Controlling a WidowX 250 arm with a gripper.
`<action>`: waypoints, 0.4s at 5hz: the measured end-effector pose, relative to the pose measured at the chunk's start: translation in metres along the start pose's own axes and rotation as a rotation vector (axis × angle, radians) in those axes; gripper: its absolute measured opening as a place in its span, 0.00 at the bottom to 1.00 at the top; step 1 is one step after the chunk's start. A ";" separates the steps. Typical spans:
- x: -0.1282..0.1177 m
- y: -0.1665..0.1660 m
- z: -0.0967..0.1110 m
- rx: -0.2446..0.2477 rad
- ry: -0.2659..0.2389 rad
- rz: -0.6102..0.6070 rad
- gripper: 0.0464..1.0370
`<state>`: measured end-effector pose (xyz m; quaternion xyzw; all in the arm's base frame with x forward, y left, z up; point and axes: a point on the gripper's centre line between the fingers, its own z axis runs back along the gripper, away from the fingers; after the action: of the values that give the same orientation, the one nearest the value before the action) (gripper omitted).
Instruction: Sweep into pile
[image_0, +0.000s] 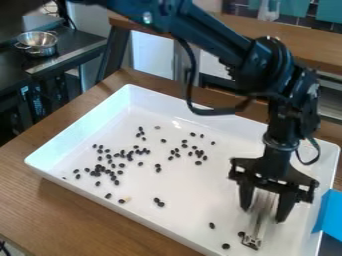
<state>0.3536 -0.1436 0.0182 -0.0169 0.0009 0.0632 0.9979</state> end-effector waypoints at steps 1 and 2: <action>0.000 -0.001 0.000 0.000 -0.002 -0.008 0.35; -0.002 0.002 -0.003 -0.009 0.008 -0.014 0.34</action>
<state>0.3510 -0.1421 0.0155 -0.0215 0.0043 0.0563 0.9982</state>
